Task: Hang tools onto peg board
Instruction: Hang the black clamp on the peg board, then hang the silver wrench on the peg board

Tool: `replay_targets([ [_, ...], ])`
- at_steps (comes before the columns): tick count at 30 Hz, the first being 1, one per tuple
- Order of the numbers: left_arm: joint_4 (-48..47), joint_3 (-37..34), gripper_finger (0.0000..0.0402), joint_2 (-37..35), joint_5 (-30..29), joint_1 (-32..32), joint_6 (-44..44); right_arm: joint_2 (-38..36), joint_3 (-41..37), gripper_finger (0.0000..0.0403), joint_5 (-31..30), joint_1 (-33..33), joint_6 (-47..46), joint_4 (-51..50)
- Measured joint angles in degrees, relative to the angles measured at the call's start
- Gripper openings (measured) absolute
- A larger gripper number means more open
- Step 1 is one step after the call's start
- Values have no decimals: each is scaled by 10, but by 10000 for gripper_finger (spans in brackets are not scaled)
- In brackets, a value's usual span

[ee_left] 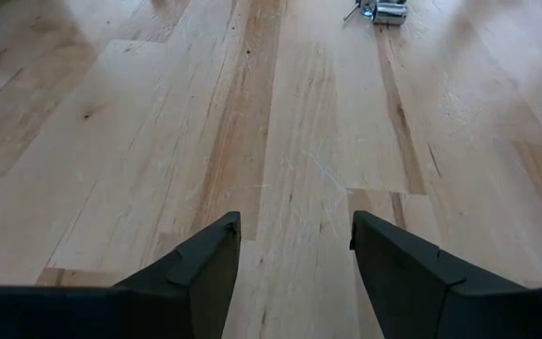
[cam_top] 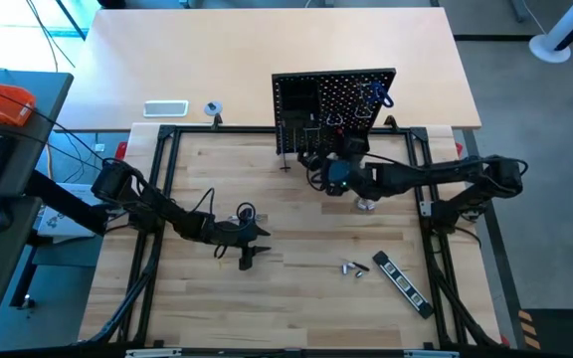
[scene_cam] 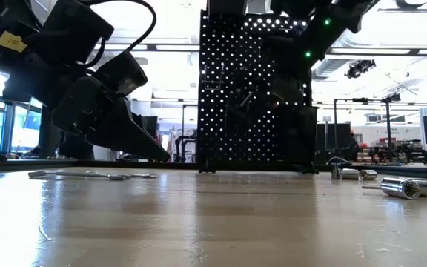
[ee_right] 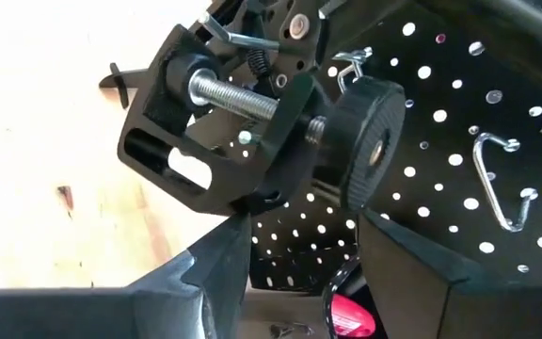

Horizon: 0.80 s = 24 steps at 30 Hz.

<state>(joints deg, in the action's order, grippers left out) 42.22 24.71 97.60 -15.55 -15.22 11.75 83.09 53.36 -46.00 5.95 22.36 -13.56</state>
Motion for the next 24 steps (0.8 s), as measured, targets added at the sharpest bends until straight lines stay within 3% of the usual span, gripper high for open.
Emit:
replay_targets([
  [24, 0, 0, 200, 0, 0, 0, 1, -7, 0, 190, -47, -46, 3, -21],
])
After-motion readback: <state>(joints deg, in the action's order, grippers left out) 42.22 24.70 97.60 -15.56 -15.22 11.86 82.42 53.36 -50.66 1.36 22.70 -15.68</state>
